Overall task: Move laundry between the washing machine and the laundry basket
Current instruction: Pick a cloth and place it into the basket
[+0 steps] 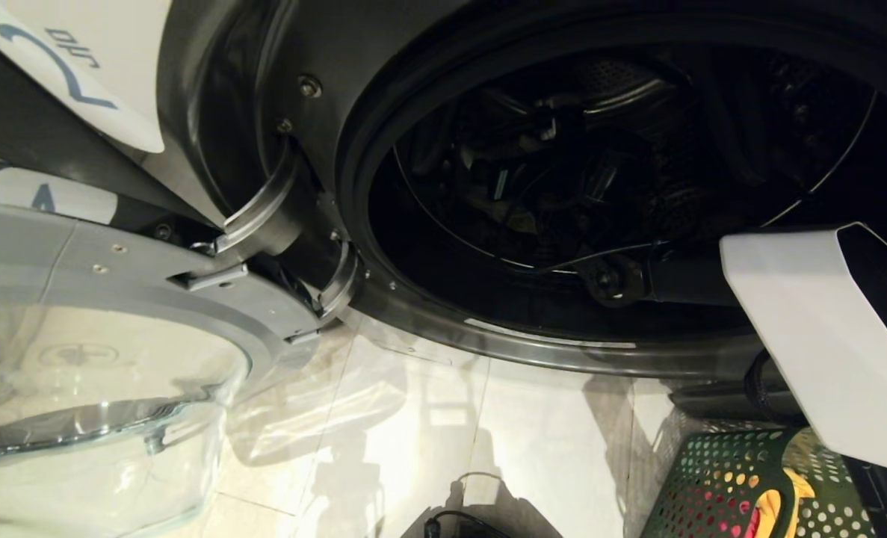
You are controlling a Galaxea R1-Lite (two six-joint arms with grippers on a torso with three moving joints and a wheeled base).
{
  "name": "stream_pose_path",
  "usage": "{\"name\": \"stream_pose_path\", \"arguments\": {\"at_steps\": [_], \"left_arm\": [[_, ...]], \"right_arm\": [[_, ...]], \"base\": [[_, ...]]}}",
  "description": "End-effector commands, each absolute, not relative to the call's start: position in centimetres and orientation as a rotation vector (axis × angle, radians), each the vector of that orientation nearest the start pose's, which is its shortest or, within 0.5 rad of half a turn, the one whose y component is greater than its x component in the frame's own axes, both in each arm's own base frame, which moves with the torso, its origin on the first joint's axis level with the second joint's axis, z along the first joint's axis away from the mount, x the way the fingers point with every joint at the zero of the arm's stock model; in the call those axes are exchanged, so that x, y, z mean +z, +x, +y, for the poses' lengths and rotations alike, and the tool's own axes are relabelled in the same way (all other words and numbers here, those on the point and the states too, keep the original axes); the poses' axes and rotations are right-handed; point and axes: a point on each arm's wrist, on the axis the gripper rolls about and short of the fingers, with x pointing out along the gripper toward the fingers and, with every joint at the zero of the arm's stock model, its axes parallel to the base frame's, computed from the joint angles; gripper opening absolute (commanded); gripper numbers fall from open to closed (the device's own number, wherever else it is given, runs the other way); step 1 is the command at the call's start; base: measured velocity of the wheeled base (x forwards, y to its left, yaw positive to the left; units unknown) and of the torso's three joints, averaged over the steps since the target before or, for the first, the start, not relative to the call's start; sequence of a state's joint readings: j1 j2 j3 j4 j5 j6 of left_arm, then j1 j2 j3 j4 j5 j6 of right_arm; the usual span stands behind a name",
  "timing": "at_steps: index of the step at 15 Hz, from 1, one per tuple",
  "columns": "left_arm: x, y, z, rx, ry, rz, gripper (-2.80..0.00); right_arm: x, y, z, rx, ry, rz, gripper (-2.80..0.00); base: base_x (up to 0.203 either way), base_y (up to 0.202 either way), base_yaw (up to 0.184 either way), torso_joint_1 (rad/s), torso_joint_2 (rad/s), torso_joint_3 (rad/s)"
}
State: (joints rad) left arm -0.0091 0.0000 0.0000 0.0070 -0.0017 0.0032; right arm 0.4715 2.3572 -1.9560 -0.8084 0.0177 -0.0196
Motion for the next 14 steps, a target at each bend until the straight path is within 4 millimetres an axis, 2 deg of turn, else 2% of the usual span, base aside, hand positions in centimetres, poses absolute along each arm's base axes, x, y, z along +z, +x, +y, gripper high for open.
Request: {"name": "stream_pose_path", "arguments": {"at_steps": [1,4,11,14], "left_arm": [[7.5,-2.3,0.0,-0.011,0.003,0.009,-2.8],[7.5,-2.3,0.0,-0.011,0.003,0.009,-2.8],[7.5,-2.3,0.0,-0.011,0.003,0.009,-2.8],[7.5,-2.3,0.0,-0.011,0.003,0.009,-2.8]], "right_arm": [[25.2,44.3,22.7,0.48,0.073,-0.405,0.0],[24.7,44.6,22.7,0.478,0.071,-0.395,0.0],[21.1,46.4,22.6,0.445,0.054,-0.326,0.0],[20.8,46.6,22.5,0.443,0.052,-0.319,0.0]], "base": [[0.0,0.0,0.0,0.0,0.0,0.0],[0.0,0.0,0.0,0.0,0.0,0.0],[0.0,0.0,0.0,0.0,0.0,0.0],[0.0,0.0,0.0,0.0,0.0,0.0]]}}
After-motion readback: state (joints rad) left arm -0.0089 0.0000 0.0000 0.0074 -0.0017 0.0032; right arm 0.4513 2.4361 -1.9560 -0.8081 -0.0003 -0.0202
